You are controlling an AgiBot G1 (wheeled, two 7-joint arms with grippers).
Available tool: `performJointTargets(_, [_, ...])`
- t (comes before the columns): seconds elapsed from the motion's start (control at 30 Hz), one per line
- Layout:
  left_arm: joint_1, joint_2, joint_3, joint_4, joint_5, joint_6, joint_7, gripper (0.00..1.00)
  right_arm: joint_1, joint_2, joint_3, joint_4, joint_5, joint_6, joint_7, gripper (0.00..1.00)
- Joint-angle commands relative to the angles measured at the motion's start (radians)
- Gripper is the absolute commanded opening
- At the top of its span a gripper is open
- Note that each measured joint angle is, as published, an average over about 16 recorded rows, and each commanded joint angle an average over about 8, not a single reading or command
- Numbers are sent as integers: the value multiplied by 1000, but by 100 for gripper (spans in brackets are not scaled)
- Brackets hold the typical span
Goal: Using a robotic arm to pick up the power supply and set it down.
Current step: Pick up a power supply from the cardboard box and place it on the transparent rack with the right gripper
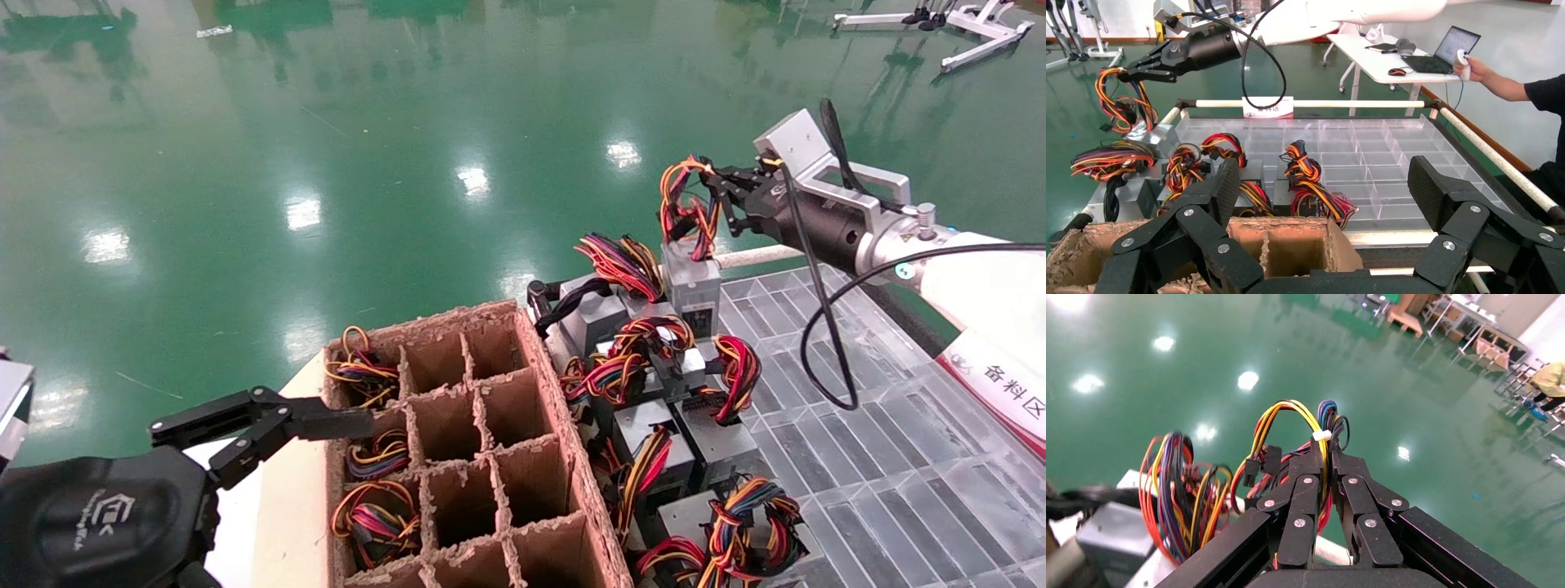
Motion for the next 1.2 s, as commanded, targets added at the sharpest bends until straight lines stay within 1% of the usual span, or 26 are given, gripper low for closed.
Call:
performJointTargets(0.03, [0,0,0,0,0,0,0,100,-13,-2,16,5,24,9,0,0])
performJointTargets(0.37, [0,0,0,0,0,0,0,100,-66,-29,81,9,117,86,-22,0])
performJointTargets(0.57, [0,0,0,0,0,0,0,100,-92,-45,103,11,149,127,-43,0])
performJointTargets(0.97, [0,0,0,0,0,0,0,100,-116,-35,114,3,165,161,-50,0])
performJointTargets(1.2, [0,0,0,0,0,0,0,100,-115,-20,136,-4,196,177,-15,0])
